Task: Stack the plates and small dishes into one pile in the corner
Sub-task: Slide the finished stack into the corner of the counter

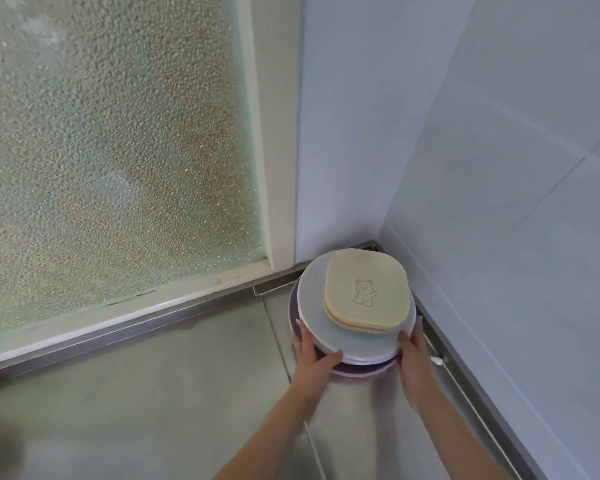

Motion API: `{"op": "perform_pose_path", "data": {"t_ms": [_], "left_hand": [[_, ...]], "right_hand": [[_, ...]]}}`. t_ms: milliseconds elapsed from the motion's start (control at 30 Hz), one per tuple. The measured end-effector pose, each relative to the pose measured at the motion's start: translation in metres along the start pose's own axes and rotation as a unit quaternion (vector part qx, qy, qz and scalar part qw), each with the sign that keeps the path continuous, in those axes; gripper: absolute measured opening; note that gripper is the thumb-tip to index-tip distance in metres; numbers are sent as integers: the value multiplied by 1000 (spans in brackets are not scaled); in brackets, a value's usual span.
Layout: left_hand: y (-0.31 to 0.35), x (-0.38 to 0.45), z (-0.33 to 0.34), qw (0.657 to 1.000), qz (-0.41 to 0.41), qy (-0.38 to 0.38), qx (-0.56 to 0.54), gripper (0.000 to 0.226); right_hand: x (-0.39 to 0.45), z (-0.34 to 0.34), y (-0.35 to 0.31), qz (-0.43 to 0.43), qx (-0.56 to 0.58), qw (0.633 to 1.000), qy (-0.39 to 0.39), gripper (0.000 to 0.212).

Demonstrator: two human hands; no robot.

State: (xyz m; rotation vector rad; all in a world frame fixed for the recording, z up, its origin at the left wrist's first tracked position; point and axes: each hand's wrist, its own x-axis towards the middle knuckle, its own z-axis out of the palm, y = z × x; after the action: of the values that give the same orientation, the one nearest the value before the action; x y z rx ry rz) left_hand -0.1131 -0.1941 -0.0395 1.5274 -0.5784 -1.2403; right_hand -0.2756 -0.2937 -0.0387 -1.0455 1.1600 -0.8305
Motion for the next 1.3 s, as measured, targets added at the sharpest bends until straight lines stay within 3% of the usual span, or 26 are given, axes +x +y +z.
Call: {"op": "perform_pose_path", "data": {"t_ms": [267, 400, 500, 567, 767, 1000, 1300], "left_hand": [[4, 3, 20, 1000, -2, -6, 11, 107], [10, 0, 10, 1000, -10, 4, -23, 76], [28, 8, -1, 994, 16, 92, 63, 50], [43, 20, -5, 992, 57, 88, 75, 39], [55, 54, -7, 995, 16, 44, 85, 49], [65, 37, 8, 996, 15, 89, 7, 53], [49, 35, 5, 991, 8, 120, 57, 55]], "right_hand": [[37, -26, 9, 6, -34, 999, 0, 63], [23, -12, -12, 19, -54, 998, 29, 59], [23, -10, -20, 29, -88, 993, 70, 59], [27, -13, -20, 32, -116, 989, 85, 56], [44, -15, -19, 20, -136, 989, 58, 49], [41, -9, -34, 11, -160, 984, 79, 40], [39, -1, -48, 13, -173, 982, 79, 40]]}}
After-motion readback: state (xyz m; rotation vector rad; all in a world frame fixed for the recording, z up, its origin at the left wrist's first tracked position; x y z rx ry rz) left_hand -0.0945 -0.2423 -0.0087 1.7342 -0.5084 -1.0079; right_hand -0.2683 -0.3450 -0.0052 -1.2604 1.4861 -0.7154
